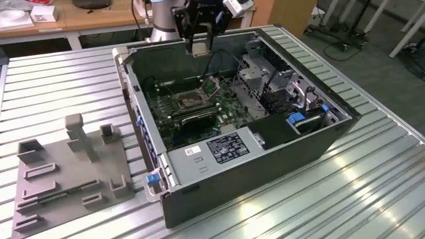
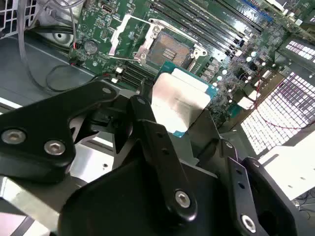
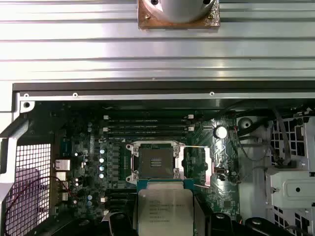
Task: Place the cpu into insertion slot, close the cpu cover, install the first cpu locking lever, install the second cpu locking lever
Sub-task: 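Place the cpu into insertion slot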
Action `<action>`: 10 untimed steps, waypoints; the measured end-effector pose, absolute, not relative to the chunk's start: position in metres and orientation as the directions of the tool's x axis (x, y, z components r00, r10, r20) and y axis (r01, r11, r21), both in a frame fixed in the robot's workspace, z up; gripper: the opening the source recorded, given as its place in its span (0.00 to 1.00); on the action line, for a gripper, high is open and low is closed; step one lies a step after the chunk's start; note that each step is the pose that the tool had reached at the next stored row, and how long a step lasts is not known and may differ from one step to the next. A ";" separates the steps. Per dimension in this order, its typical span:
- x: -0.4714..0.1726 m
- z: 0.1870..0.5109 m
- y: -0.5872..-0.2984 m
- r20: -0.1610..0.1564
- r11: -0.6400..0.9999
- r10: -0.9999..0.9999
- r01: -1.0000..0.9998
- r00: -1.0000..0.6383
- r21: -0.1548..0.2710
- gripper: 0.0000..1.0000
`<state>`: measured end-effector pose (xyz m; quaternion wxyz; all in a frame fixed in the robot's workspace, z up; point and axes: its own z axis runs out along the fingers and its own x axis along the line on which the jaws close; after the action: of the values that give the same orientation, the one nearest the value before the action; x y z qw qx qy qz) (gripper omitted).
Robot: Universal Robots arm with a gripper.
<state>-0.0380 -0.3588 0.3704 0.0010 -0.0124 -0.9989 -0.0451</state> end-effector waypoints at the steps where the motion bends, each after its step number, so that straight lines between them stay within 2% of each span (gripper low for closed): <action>1: -0.038 0.370 -0.359 0.003 0.996 0.025 0.025 -1.000 0.090 0.54; 10: -0.038 0.368 -0.359 0.002 0.996 0.025 0.025 -1.000 0.090 0.54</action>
<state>-0.0380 -0.3588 0.3680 0.0006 -0.0124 -0.9989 -0.0451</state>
